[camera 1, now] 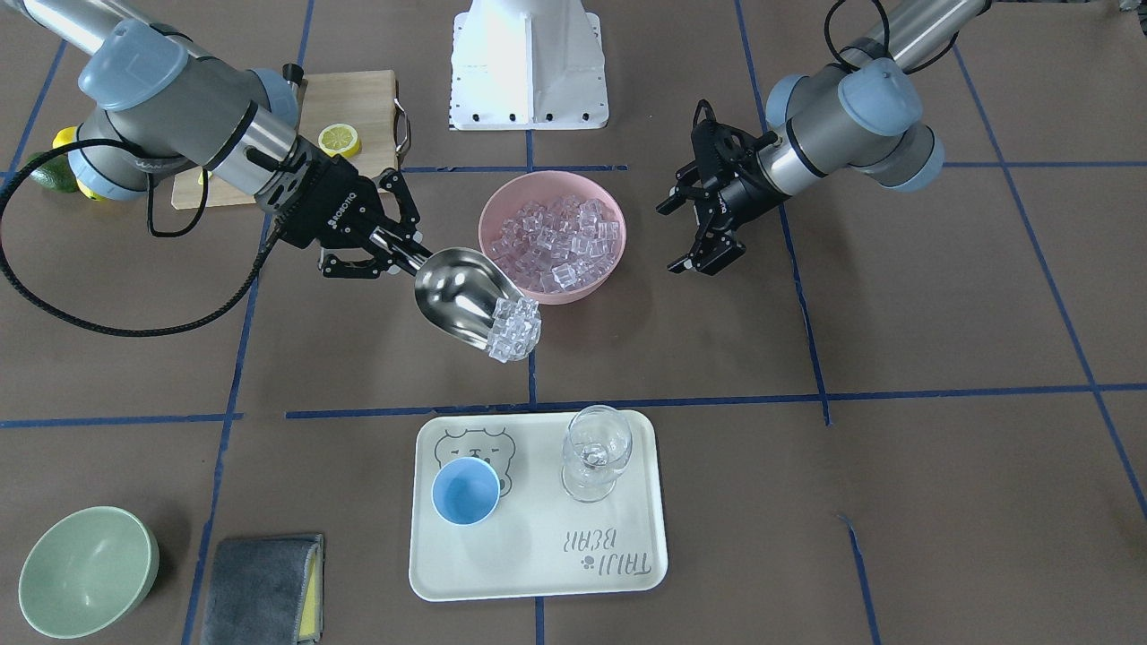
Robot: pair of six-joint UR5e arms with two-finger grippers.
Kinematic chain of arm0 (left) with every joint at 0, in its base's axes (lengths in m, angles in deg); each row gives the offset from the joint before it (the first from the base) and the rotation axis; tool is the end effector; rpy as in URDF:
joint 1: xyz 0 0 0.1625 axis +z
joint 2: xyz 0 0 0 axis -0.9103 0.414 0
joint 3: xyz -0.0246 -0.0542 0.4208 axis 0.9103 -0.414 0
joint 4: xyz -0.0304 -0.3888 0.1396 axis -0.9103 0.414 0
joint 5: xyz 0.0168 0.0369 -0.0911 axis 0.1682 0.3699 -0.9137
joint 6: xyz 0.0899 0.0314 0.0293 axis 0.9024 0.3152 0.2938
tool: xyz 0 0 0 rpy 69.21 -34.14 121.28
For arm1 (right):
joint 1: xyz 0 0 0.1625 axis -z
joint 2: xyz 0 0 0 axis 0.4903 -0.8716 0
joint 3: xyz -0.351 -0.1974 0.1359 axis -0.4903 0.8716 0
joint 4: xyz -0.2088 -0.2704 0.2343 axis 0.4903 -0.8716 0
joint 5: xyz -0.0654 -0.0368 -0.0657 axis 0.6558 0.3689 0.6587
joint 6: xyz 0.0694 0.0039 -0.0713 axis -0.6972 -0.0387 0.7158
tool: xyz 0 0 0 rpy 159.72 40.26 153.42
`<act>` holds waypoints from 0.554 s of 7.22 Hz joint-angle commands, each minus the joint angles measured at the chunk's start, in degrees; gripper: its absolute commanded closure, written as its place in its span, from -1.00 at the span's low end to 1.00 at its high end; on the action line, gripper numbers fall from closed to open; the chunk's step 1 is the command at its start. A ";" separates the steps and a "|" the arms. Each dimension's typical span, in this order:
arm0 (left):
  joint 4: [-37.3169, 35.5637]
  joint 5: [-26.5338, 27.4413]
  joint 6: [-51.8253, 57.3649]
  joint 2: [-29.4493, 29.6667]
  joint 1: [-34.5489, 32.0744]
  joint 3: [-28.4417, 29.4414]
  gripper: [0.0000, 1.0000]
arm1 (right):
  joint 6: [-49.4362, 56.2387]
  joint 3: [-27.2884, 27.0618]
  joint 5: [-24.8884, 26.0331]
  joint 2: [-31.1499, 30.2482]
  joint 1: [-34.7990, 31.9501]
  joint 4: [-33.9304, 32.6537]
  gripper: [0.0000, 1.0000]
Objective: Put ice in cup with scoop
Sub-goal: 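Lift the filled scoop and carry it toward the light blue cup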
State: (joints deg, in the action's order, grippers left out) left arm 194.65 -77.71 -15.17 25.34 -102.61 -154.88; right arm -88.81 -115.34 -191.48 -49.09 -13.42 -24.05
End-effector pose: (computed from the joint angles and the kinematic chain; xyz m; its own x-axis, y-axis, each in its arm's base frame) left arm 0.4237 -0.4173 0.3419 0.0508 0.9984 -0.0246 -0.1299 0.0310 0.9910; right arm -0.3829 -0.4693 0.2732 0.2323 -0.6880 0.6875 -0.0872 0.6893 0.7192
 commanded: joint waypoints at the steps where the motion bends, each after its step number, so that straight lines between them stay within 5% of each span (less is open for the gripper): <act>1: -0.05 -0.44 0.07 -0.06 -0.28 0.18 -1.00 | -1.37 0.10 2.87 0.50 -1.69 -3.96 1.00; 4: -0.05 -0.53 0.07 -0.06 -0.28 0.00 -1.00 | -4.89 1.50 6.56 2.42 -2.22 -10.99 1.00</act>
State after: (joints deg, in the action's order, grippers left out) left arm 194.59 -78.17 -15.10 25.28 -102.89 -154.75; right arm -92.50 -114.58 -186.26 -47.98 -15.51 -31.88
